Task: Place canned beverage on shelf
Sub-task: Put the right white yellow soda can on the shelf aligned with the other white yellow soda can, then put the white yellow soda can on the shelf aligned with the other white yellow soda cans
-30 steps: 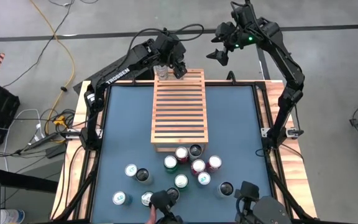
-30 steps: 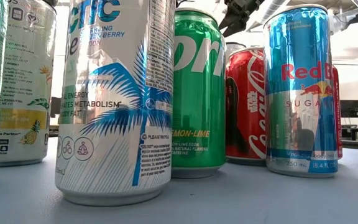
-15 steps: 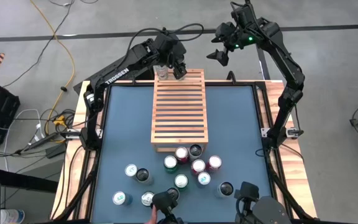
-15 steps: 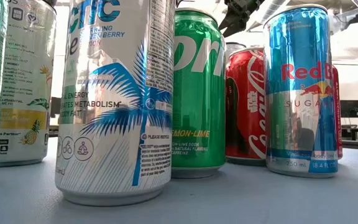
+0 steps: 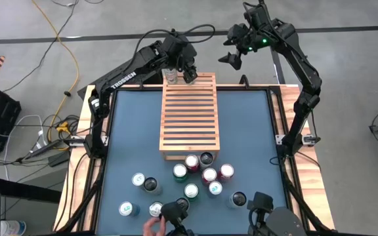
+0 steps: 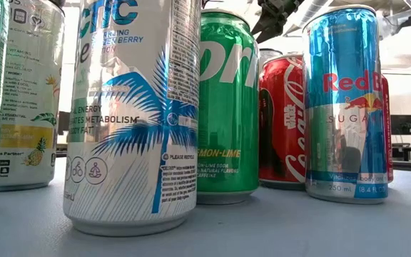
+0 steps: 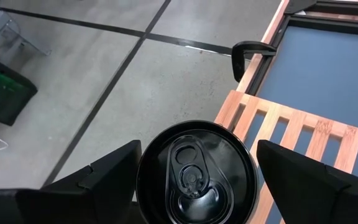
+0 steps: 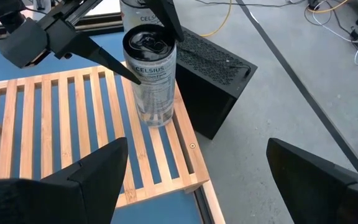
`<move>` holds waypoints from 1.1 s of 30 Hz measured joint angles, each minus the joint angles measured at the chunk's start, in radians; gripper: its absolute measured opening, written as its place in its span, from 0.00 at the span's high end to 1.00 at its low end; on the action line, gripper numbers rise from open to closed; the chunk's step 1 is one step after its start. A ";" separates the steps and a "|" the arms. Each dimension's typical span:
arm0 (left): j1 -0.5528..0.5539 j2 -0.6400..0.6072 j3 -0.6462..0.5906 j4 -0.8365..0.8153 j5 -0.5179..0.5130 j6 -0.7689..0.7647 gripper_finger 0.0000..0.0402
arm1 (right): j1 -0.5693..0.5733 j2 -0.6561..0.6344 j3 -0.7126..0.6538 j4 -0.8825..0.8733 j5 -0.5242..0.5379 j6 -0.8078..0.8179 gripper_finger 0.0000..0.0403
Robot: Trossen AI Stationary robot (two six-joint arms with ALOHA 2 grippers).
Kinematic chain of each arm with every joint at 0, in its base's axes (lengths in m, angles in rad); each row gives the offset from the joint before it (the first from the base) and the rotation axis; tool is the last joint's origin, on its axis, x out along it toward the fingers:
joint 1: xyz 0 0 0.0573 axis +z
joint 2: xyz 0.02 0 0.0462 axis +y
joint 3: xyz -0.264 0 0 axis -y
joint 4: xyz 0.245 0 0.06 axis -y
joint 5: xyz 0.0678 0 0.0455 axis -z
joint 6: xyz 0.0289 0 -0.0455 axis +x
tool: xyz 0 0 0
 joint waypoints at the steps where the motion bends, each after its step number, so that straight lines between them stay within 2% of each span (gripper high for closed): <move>1: 0.000 0.000 0.000 0.000 0.000 -0.005 0.24 | 0.000 0.000 0.000 0.000 0.000 0.000 0.09; 16: 0.001 0.000 0.000 0.017 0.005 -0.054 0.24 | 0.000 0.000 0.000 -0.002 0.000 0.002 0.09; 28: 0.006 -0.005 0.052 0.063 0.005 -0.100 0.24 | 0.000 0.000 0.000 -0.012 0.000 0.002 0.09; 33: -0.003 -0.020 0.053 0.070 0.014 -0.070 0.24 | 0.000 0.000 0.000 -0.011 0.000 -0.001 0.09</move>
